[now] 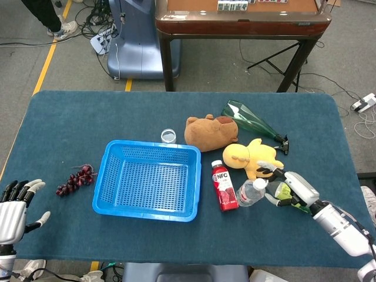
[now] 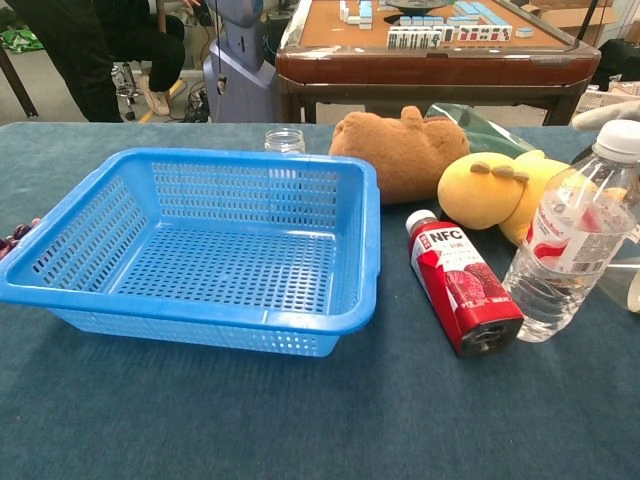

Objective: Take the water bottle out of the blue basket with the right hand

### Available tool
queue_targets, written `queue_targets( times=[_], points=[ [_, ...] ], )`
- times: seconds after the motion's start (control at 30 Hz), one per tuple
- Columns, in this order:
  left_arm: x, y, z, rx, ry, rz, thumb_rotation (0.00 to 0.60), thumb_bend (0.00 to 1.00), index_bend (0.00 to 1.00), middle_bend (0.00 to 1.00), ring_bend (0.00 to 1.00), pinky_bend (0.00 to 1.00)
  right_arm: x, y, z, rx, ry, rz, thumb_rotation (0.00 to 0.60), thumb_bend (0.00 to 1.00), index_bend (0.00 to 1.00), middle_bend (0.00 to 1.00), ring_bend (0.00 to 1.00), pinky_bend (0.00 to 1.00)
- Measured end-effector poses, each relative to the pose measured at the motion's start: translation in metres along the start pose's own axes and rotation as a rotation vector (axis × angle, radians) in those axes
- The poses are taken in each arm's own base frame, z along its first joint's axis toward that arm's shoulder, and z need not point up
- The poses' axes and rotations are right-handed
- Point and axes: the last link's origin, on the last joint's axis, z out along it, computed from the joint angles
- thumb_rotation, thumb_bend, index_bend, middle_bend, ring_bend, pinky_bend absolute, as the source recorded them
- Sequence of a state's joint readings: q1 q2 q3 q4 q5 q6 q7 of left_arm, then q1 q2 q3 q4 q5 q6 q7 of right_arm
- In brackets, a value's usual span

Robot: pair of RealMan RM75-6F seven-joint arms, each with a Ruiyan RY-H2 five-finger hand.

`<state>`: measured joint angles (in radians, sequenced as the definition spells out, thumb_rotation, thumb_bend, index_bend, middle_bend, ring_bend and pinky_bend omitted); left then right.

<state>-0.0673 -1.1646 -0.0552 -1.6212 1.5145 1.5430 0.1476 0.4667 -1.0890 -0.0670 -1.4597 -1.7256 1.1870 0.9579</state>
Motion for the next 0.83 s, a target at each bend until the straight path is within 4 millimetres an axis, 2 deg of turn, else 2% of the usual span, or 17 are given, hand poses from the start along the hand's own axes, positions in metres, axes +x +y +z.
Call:
queue_targets(
  times=[0.2, 0.27, 0.33, 0.5, 0.6, 0.83],
  points=[
    [0.001, 0.0, 0.001, 0.001, 0.001, 0.003, 0.6, 0.22, 0.29, 0.24, 0.16, 0.09, 0.022, -0.013, -0.011, 0.042, 0.085, -0.037, 0.6, 0.33, 0.09, 0.2, 0.2, 0.3],
    [0.001, 0.0, 0.002, 0.0, 0.002, 0.003, 0.6, 0.22, 0.29, 0.24, 0.16, 0.09, 0.027, -0.014, -0.016, 0.039, 0.114, -0.073, 0.6, 0.33, 0.12, 0.24, 0.2, 0.3],
    [0.001, 0.001, 0.003, -0.002, 0.002, 0.003, 0.6, 0.22, 0.29, 0.24, 0.16, 0.09, 0.031, -0.015, -0.022, 0.03, 0.15, -0.126, 0.6, 0.33, 0.19, 0.28, 0.21, 0.3],
    [0.001, 0.003, 0.005, -0.014, 0.003, 0.006, 0.6, 0.22, 0.29, 0.24, 0.16, 0.09, 0.037, -0.016, -0.039, -0.019, 0.247, -0.307, 0.6, 0.34, 0.29, 0.32, 0.25, 0.32],
    [0.0, 0.005, 0.005, -0.018, 0.005, 0.008, 0.6, 0.22, 0.29, 0.24, 0.16, 0.09, 0.037, -0.014, -0.054, -0.069, 0.309, -0.414, 0.6, 0.34, 0.3, 0.33, 0.26, 0.34],
    [0.0, 0.007, 0.006, -0.03, 0.004, 0.009, 0.6, 0.22, 0.29, 0.24, 0.16, 0.09, 0.03, -0.005, -0.111, -0.215, 0.489, -0.538, 0.6, 0.35, 0.34, 0.36, 0.29, 0.37]
  ],
)
